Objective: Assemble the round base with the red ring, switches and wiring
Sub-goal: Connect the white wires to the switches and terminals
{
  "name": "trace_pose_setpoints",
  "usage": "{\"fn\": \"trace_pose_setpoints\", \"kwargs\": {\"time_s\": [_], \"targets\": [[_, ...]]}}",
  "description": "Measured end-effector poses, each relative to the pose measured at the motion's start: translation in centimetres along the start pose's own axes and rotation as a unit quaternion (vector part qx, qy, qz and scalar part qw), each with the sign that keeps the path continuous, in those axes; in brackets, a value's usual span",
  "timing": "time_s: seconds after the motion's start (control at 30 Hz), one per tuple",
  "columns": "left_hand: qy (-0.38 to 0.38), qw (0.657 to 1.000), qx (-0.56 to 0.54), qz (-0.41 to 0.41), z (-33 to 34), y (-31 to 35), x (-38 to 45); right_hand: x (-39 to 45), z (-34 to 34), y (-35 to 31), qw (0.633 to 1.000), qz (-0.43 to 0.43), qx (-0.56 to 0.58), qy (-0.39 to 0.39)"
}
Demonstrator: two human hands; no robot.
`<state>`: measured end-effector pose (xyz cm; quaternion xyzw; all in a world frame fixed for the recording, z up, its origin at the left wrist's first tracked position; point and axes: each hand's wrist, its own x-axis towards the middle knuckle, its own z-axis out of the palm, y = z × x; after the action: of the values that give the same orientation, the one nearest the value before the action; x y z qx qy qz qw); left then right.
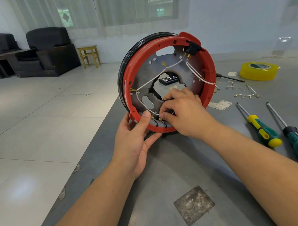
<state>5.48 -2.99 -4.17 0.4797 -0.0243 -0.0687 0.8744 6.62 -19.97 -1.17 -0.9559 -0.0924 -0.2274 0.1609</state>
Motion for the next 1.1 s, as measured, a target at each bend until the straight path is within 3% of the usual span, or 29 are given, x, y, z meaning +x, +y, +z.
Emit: {"fn": "trace_pose_setpoints", "kwargs": {"time_s": [1.1], "targets": [[-0.022, 1.000, 0.009, -0.016, -0.17, -0.13, 0.48, -0.06, 0.18, -0.15, 0.999, 0.003, 0.031, 0.043]]}}
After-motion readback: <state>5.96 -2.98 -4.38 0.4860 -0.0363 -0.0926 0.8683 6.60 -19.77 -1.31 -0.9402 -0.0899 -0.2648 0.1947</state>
